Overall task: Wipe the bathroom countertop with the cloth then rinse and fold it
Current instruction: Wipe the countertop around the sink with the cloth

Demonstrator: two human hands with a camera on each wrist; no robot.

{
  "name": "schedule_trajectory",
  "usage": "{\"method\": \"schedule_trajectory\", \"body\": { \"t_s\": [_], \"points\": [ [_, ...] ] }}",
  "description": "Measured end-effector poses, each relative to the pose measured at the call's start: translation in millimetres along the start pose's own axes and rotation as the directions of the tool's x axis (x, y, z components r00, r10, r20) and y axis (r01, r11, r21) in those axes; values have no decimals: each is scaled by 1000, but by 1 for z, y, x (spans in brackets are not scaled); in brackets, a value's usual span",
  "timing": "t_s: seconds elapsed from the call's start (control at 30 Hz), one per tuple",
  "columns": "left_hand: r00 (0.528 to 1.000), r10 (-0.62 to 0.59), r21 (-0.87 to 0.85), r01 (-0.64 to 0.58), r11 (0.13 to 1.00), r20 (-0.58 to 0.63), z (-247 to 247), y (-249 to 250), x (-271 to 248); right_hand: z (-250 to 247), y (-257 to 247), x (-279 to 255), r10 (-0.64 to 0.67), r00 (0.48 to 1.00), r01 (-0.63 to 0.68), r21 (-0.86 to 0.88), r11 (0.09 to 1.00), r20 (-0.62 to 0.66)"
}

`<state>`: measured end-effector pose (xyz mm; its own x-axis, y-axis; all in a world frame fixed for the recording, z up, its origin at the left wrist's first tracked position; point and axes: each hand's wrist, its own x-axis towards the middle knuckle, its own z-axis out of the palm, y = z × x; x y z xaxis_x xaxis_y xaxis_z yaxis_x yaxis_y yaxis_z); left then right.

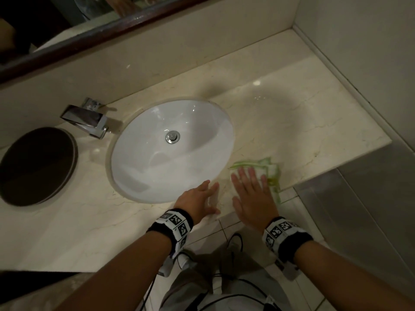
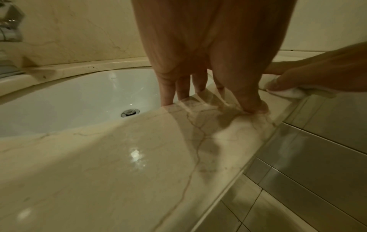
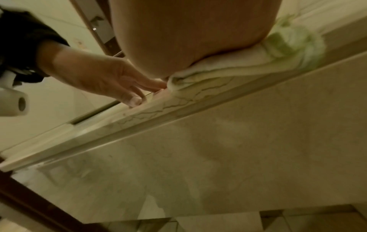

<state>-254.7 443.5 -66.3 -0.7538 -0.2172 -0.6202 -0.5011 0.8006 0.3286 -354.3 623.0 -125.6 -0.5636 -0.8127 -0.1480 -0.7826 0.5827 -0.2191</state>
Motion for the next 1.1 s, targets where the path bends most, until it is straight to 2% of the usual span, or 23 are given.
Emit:
{"method": "schedule_trajectory", "body": {
  "t_s": [0.1,0.27,0.33,0.4,0.53,0.6,0.67,0.83,0.93,1.1],
  "points": [
    [1000,-1,61,0,998,6,-1,1,-3,-5,17,6,-28,1000,28,2,1000,12],
    [999,15,202,-9,979,-28,-1,3,-11,-28,68,42,177,983,-178,17,984,39],
    [999,-19,204,26,979,-36,3,-2,-17,-36,84,51,209,975,-210,-5,978,73],
    [997,-80,179,80,981,-8,6,-6,-22,-37,85,55,227,968,-227,-18,974,107],
    [987,-151,148,141,979,59,9,-4,-26,-28,59,57,302,950,-303,4,953,78],
    [986,-154,126,144,981,71,8,-2,-25,-22,42,55,239,969,-239,-8,971,60],
    [986,-152,119,142,983,73,7,-3,-25,-18,21,49,120,992,-120,-2,993,30],
    [987,-153,126,146,981,53,7,-2,-25,-3,-30,34,-62,997,61,24,998,45],
    [988,-152,112,147,983,40,6,-2,-25,1,-29,32,-121,991,121,19,993,51],
    [985,-164,99,158,982,48,5,-2,-25,-5,1,31,-196,980,196,1,981,39]
  ]
}}
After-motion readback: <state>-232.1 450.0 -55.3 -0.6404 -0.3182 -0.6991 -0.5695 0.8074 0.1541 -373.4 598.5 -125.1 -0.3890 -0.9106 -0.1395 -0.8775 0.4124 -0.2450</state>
